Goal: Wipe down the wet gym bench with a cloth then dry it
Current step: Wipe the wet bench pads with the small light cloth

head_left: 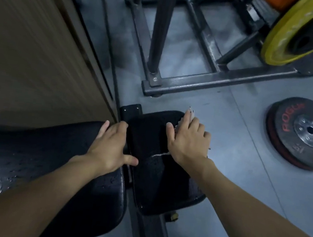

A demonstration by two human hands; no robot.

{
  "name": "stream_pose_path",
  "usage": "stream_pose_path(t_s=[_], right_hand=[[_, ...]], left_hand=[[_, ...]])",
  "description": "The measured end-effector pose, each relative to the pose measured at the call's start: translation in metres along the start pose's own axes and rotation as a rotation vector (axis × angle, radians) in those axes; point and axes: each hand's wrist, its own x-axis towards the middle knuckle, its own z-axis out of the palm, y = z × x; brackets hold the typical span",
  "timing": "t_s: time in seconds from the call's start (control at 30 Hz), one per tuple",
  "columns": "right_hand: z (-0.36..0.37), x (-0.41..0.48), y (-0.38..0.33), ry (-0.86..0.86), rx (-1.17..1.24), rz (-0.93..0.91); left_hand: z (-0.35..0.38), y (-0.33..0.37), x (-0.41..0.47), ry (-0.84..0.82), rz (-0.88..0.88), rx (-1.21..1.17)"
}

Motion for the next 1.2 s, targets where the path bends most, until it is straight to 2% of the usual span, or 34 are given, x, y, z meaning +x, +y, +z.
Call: stream_pose_path(t_s=[0.33, 0.5, 0.77, 0.83, 0.93, 1.07, 1.2], right_hand=[[-0.001, 0.036, -0.044, -0.056, -0.103, -0.547], [-0.003, 0.025, -0.068, -0.095, -0.132, -0.718], [-0.003, 0.013, -0.076, -0.164, -0.091, -0.99], [-0.002, 0.0, -0.072, -0.156, -0.111, -1.026], [0.002, -0.014, -0.063, -0.136, -0.071, -0.979], [0.004, -0.038, -0.055, -0.143, 0.008, -0.977], [0.012, -0.063, -0.043, -0.071, 0.076, -1.004]], left_hand=[[0.013, 0.008, -0.012, 0.175, -0.227, -0.067], [0.017, 0.012, -0.023, 0.248, -0.336, -0.167], [0.016, 0.013, -0.033, 0.258, -0.364, -0.346], [0.017, 0.008, -0.038, 0.228, -0.35, -0.377], [0.017, 0.002, -0.049, 0.18, -0.314, -0.373], [0.02, 0.006, -0.057, 0.176, -0.311, -0.372], [0.026, 0.015, -0.067, 0.164, -0.271, -0.38]])
